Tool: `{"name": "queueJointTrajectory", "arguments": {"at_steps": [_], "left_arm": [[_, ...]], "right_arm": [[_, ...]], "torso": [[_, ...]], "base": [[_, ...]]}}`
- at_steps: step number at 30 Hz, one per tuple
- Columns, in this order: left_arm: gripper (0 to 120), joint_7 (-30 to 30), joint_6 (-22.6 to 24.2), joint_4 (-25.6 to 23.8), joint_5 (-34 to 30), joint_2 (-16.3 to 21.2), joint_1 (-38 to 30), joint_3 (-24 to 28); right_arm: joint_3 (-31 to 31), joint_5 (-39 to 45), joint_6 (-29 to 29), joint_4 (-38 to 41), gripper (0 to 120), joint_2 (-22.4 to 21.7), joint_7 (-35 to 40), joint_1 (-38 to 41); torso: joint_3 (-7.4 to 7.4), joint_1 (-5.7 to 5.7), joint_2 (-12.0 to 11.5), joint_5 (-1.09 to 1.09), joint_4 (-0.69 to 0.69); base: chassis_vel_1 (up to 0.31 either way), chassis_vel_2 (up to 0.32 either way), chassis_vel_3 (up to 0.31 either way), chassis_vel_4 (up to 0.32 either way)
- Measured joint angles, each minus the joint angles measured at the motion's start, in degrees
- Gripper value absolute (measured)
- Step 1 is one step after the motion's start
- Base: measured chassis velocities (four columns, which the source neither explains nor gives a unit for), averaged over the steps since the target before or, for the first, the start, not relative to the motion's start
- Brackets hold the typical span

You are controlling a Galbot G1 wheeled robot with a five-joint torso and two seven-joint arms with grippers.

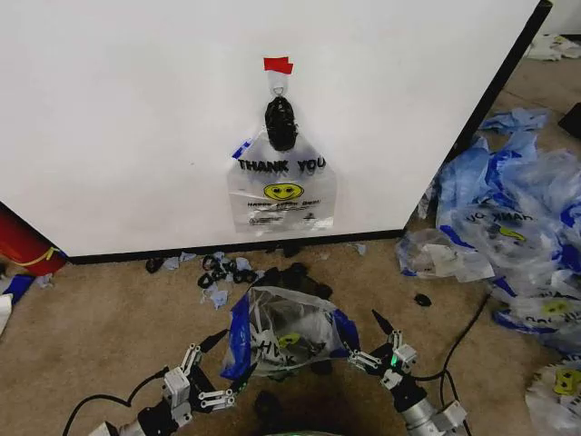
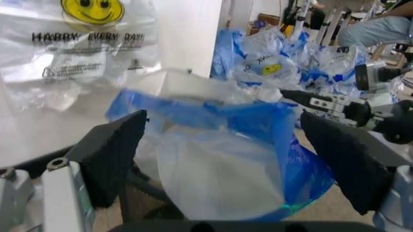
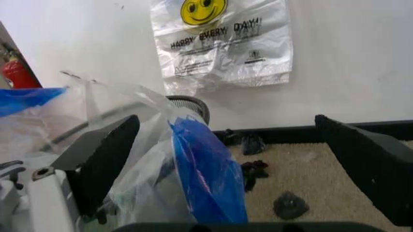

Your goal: Pick up the garbage bag from the wall and place it over the trash bin.

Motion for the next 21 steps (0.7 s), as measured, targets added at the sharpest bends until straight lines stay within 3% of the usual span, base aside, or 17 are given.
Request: {"name": "queueJointTrajectory", "arguments": {"at_steps": [8, 13, 21], "left_arm": [[94, 0.4, 0.3, 1.1, -1.5, 0.2, -6.2, 2.4], [94, 1.0, -0.1, 1.3, -0.9, -1.8, -11.9, 2.4], [94, 0.5, -0.5, 0.2, -1.5, -2.8, -13.2, 0.8]], "right_arm": [[0.2, -0.2, 0.0, -0.1, 100, 0.5, 0.0, -0.1], [0.7, -0.3, 0.0, -0.4, 100, 0.7, 0.0, -0.4], [0.7, -0.4, 0.0, -0.5, 100, 1.2, 0.0, -0.2]], "torso": [[0.00, 0.00, 0.0, 0.01, 0.01], [0.00, 0.00, 0.0, 0.01, 0.00], [0.00, 0.00, 0.0, 0.01, 0.01]], "base": [[0.000, 0.000, 0.000, 0.000], [0.000, 0.000, 0.000, 0.000], [0.000, 0.000, 0.000, 0.000]]}}
